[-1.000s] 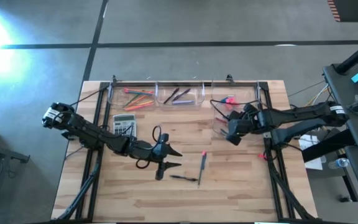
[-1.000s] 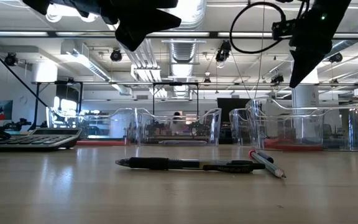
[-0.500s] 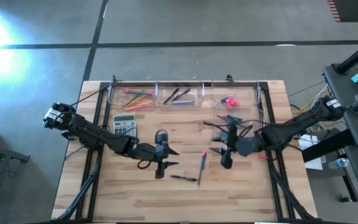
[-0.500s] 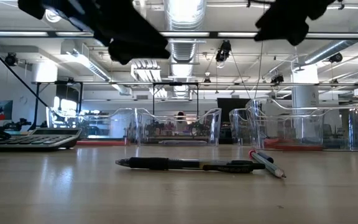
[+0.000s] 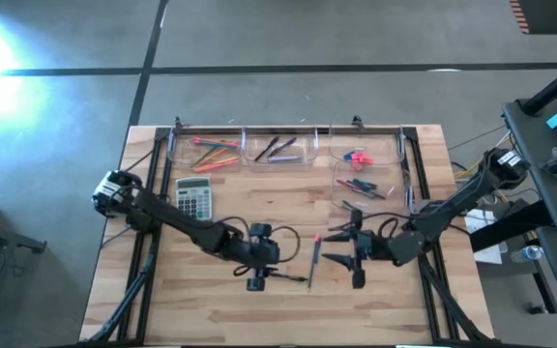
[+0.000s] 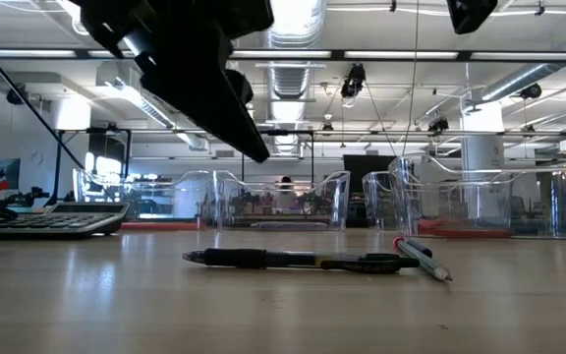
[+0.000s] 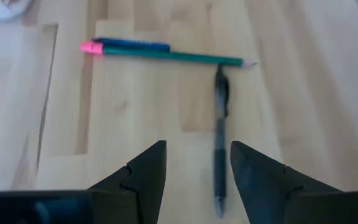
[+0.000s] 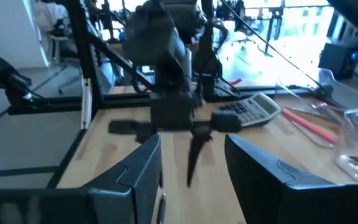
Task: Sort crayons/erasers/pens/pencils in bins
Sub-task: Put the black pen into the top middle transparent bin
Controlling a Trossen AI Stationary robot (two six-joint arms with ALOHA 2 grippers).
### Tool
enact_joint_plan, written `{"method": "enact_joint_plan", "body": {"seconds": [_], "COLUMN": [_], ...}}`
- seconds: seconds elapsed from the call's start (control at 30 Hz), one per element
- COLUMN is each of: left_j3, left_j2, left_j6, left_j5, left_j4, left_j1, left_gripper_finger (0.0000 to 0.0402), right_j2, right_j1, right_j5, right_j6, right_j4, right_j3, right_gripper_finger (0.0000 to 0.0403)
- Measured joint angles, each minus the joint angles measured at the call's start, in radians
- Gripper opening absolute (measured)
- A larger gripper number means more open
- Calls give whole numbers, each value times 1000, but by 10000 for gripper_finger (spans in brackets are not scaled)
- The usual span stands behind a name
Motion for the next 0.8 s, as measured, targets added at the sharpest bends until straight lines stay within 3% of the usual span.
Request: {"method": "enact_joint_plan", "body": {"seconds": [0.1,0.3,0.8], "left_j3": [54,86,86], "left_j2": [45,121,217], "left_j6": [0,8,0], "left_j5": [8,94,94], "left_j4": [-78,-71,-87], "left_j1": [0,-2,-25], "left_gripper_finger": [164,164,164], "right_j2": [23,52,52], "right_j1": [9,12,12], "right_j5": [0,0,0], "right_j6": [-34,-41,-32], "right_j4": [62,73,69], "right_j3": [-10,-11,-10], "right_gripper_finger": [169,169,169]}}
